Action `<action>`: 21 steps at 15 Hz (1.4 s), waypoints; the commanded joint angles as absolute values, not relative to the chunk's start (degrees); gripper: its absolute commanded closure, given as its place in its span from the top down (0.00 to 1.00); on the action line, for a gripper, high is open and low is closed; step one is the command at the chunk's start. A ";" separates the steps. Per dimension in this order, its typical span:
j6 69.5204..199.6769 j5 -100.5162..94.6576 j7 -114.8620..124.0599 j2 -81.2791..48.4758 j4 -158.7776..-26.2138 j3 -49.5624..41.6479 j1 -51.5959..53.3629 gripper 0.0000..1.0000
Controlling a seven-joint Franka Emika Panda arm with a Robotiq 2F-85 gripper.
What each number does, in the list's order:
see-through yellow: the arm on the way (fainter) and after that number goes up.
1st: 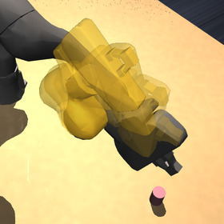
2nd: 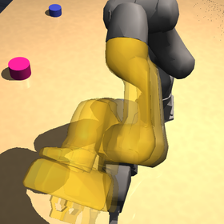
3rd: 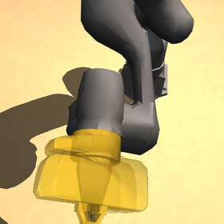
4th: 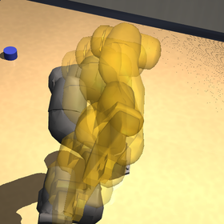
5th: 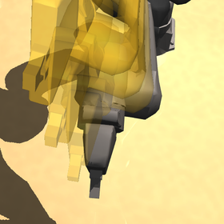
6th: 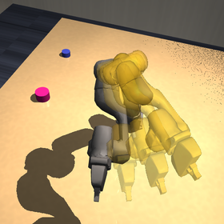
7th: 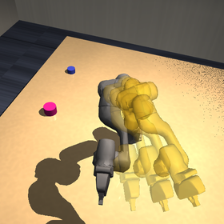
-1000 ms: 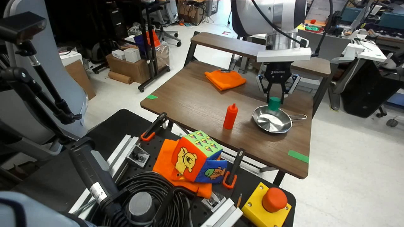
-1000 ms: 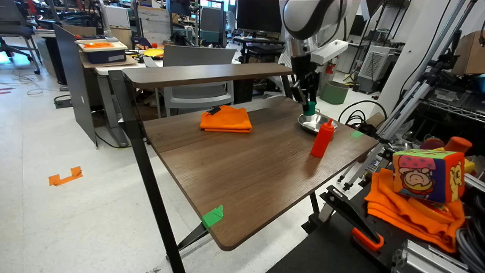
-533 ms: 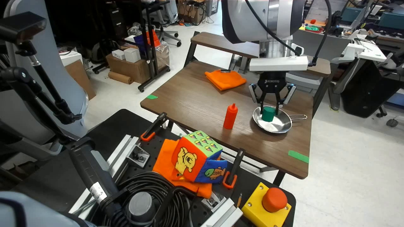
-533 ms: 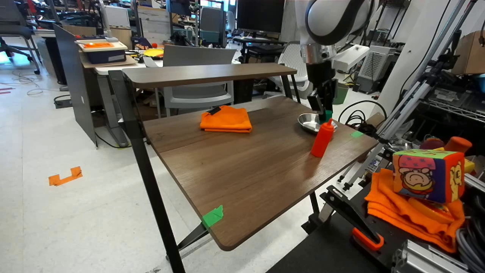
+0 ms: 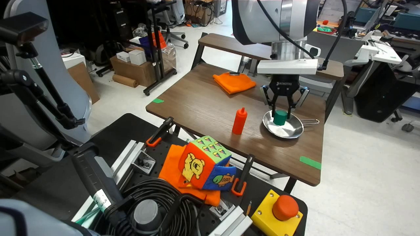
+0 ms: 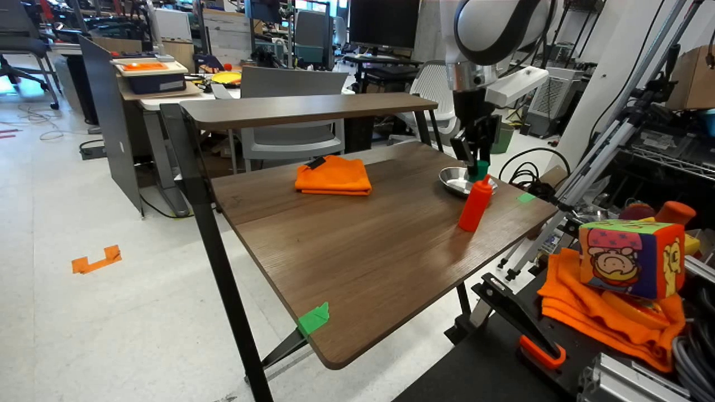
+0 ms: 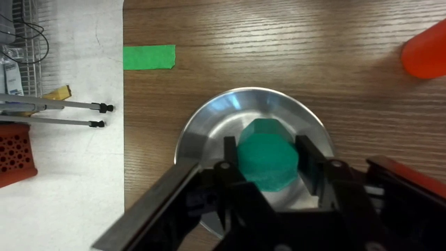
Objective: Put the green cylinder on the metal plate
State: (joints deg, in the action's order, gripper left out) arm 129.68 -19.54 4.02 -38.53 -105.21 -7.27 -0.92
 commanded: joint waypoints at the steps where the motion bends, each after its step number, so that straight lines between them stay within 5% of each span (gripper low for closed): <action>1: 129.39 -18.54 7.40 -41.39 -102.19 -8.43 -0.42 0.20; 8: 128.53 -15.43 13.36 -48.24 -93.43 -9.53 -0.34 0.20; 9: 127.53 -15.12 13.82 -48.97 -92.39 -9.80 -0.14 0.70; 14: 123.72 -14.43 12.14 -47.96 -90.83 -9.39 -0.79 0.98; 21: 119.41 -0.59 2.19 -32.20 -94.32 -5.27 -8.82 1.00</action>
State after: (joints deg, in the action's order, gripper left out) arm 123.80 -7.09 5.98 -39.04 -92.34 -7.60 -4.31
